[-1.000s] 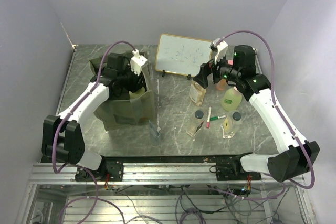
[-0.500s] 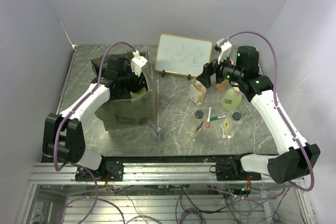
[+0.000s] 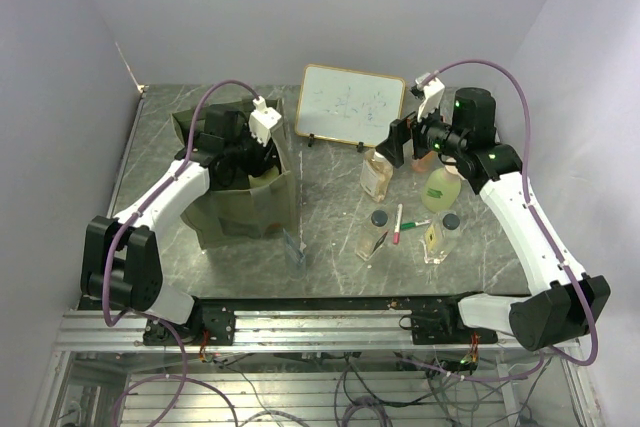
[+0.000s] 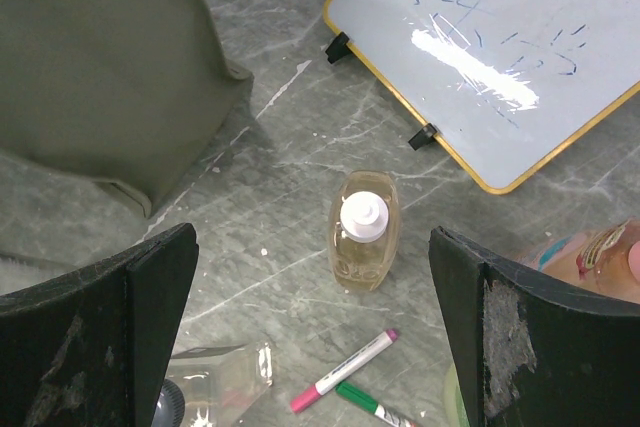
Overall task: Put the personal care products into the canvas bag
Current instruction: Place the care product in the canvas bag.
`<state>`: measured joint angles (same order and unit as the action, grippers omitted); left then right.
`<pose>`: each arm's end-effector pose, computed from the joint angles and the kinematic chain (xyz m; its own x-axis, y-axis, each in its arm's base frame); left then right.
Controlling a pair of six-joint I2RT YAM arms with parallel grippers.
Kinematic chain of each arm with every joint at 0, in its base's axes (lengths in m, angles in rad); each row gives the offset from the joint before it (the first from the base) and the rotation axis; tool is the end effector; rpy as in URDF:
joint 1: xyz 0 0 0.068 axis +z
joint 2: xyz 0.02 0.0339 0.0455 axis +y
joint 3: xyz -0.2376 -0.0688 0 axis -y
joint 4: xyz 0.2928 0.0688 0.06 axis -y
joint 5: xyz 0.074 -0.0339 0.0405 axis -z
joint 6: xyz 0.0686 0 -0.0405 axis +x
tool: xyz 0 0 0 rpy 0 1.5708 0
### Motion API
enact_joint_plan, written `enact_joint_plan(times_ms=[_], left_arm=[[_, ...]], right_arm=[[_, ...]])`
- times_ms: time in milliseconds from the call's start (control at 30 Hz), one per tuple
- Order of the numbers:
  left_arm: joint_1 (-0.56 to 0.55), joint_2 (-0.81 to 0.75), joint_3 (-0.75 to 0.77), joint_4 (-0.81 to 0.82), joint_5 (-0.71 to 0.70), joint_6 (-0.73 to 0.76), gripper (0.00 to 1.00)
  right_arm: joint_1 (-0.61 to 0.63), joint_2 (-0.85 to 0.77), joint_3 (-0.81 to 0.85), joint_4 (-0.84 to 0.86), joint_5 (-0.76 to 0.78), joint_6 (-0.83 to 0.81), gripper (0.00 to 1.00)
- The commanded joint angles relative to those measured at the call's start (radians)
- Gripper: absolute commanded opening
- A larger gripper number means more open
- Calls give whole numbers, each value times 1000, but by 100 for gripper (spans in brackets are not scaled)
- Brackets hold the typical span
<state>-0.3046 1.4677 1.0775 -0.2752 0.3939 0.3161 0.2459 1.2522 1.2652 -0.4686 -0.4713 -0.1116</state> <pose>0.3710 -0.1442 0.2092 -0.3842 0.4217 -0.8213 0.7201 0.6936 0.0193 0.3405 0.1176 0.3435 -0.3559 -0.1916 -0.9147 -0.6561 0.7482 0.0985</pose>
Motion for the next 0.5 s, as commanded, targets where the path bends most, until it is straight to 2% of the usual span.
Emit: enact_joint_plan(times_ms=[0, 467], left_arm=[[-4, -30, 2, 53, 29, 30, 37], [-4, -63, 78, -32, 38, 66, 66]], right_arm=[[-6, -28, -19, 15, 0, 0, 100], [-14, -45, -36, -4, 23, -23, 100]])
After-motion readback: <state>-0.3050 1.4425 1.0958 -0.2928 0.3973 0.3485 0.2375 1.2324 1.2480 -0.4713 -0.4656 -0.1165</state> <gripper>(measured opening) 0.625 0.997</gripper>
